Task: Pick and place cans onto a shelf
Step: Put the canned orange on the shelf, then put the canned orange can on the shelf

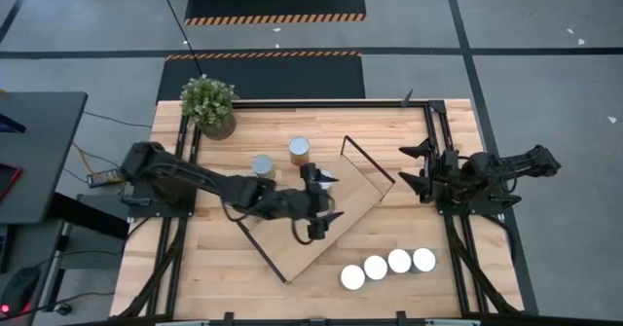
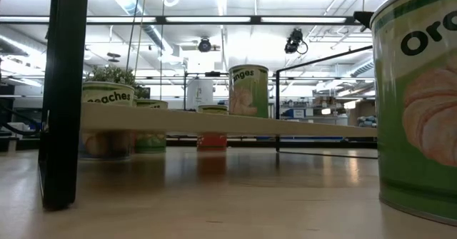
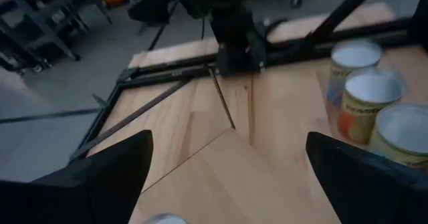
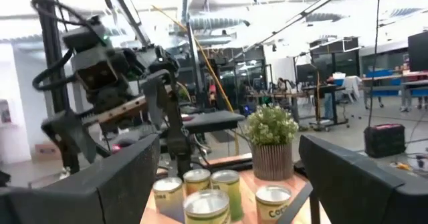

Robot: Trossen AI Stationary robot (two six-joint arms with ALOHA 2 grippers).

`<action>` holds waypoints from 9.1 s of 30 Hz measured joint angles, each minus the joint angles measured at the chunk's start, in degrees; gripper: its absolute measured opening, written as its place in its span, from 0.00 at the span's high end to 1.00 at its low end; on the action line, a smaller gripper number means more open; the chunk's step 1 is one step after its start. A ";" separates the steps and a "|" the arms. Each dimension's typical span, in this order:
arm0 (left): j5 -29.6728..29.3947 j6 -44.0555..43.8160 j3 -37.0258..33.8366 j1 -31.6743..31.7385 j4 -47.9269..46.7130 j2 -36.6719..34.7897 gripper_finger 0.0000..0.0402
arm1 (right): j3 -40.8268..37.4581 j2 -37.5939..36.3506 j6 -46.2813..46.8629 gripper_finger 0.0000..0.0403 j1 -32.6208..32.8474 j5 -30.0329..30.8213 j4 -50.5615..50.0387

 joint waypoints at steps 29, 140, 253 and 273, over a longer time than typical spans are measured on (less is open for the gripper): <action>-6.11 5.91 -42.74 -1.20 40.88 -27.70 0.00 | 32.68 52.32 -4.84 0.09 -6.52 -3.75 -3.82; -8.05 1.53 -58.54 -5.95 42.99 -47.82 0.00 | 81.93 93.29 12.46 0.09 4.10 -10.03 -62.08; -8.84 -12.13 -58.52 -6.01 35.61 -47.82 0.00 | 83.82 96.78 6.21 0.19 4.03 -8.73 -94.54; -8.87 -11.93 -58.52 -5.95 35.35 -47.80 0.00 | 78.04 94.85 -1.87 0.02 -4.32 -10.20 -90.71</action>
